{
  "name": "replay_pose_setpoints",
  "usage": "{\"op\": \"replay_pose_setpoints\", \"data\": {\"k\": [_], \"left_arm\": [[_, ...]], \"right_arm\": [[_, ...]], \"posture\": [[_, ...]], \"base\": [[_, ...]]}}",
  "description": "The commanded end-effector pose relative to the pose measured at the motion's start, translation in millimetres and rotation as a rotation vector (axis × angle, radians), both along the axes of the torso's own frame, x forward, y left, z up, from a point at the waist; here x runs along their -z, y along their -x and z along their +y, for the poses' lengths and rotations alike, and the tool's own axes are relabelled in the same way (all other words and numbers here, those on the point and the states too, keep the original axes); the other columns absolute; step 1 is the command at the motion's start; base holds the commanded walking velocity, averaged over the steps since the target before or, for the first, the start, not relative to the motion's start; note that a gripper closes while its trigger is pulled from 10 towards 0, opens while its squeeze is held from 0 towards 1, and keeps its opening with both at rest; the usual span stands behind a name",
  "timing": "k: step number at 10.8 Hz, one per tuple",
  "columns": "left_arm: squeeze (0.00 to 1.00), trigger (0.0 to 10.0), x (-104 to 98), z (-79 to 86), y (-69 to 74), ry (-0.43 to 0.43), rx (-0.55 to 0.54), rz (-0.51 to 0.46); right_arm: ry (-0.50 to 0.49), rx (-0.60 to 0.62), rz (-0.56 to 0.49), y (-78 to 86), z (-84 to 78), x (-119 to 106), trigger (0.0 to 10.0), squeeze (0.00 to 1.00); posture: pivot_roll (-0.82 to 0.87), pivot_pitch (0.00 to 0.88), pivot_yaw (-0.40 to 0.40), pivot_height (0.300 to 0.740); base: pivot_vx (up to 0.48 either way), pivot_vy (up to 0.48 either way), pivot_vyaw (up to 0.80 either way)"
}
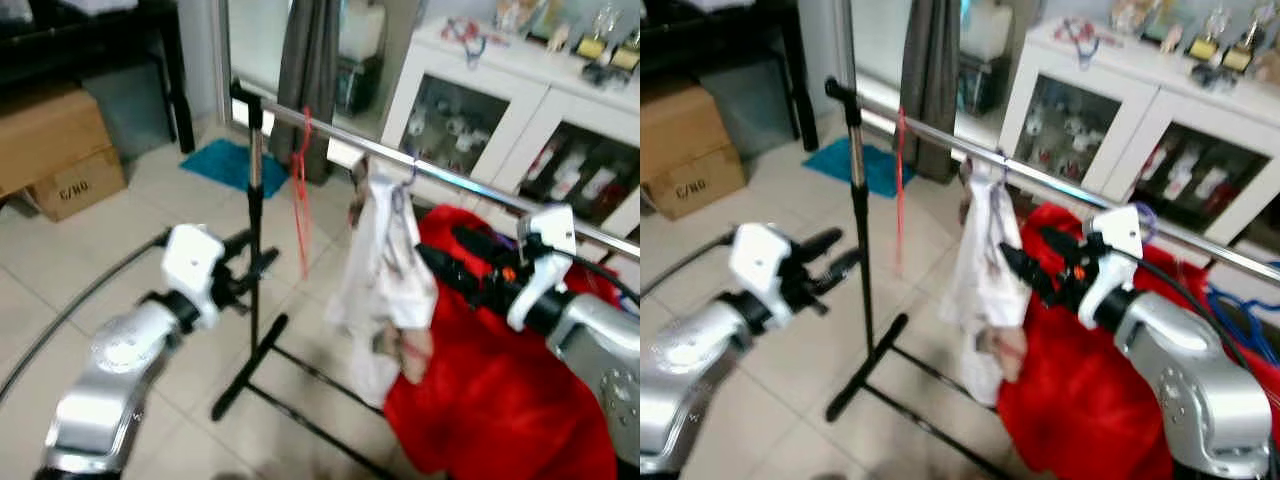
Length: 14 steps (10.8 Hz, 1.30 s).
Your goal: Hang hanger
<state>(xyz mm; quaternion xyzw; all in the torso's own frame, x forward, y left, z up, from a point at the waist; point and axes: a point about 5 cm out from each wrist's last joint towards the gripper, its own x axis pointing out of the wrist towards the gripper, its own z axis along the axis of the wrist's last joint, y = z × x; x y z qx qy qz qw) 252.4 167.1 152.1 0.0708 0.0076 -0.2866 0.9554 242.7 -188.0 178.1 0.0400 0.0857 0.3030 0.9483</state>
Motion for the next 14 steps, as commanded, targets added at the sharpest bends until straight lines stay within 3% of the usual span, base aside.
{"op": "replay_pose_setpoints", "data": {"k": [1, 5, 7, 8, 9, 11, 13, 14], "left_arm": [[0.0, 10.0, 0, -10.2, 1.1, 0.011, 0.05, 0.004], [0.0, 10.0, 1, -13.0, 5.2, 0.024, 0.136, 0.052], [0.0, 10.0, 1, -14.3, 13.3, 0.031, 0.277, 0.107], [0.0, 10.0, 1, -15.0, 13.1, 0.024, 0.307, 0.119], [0.0, 10.0, 1, -17.1, 11.0, 0.017, 0.344, 0.137], [0.0, 10.0, 2, -18.4, 8.4, -0.002, 0.393, 0.163], [0.0, 10.0, 1, -18.8, 7.7, -0.002, 0.406, 0.167], [0.0, 10.0, 1, -18.3, 7.5, -0.003, 0.402, 0.165]], "right_arm": [[0.02, -0.002, -0.019, 5.4, -9.9, -5, 10.0, 1.0], [0.062, -0.051, 0.022, 14.2, -18.8, -5, 10.0, 1.0], [0.12, 0.07, 0.117, 6.7, -30.0, 6, 10.0, 1.0], [0.111, 0.136, 0.136, -1.4, -26.3, 10, 10.0, 1.0], [0.085, 0.214, 0.178, -14.2, -17.9, 18, 10.0, 0.0], [0.054, 0.323, 0.229, -34.9, -9.7, 24, 10.0, 0.0], [0.025, 0.335, 0.22, -51.7, 5.8, 19, 10.0, 0.0], [0.037, 0.381, 0.23, -56.1, 3.8, 20, 10.0, 0.0]], "posture": [[0.1, 0.0, -0.101, 0.74], [0.1, 0.0, -0.103, 0.74], [0.1, 0.0, -0.104, 0.74], [0.1, 0.0, -0.103, 0.74], [0.09, 0.0, -0.097, 0.74], [0.09, 0.0, -0.089, 0.74], [0.09, 0.0, -0.091, 0.74], [0.09, 0.0, -0.096, 0.74]], "base": [[0.0, -0.345, 0.0], [0.0, -0.086, 0.0], [0.0, 0.0, 0.0], [0.0, 0.0, 0.0], [0.0, 0.0, 0.0], [0.0, 0.0, 0.0], [0.0, 0.0, 0.0], [0.0, 0.0, 0.0]]}}
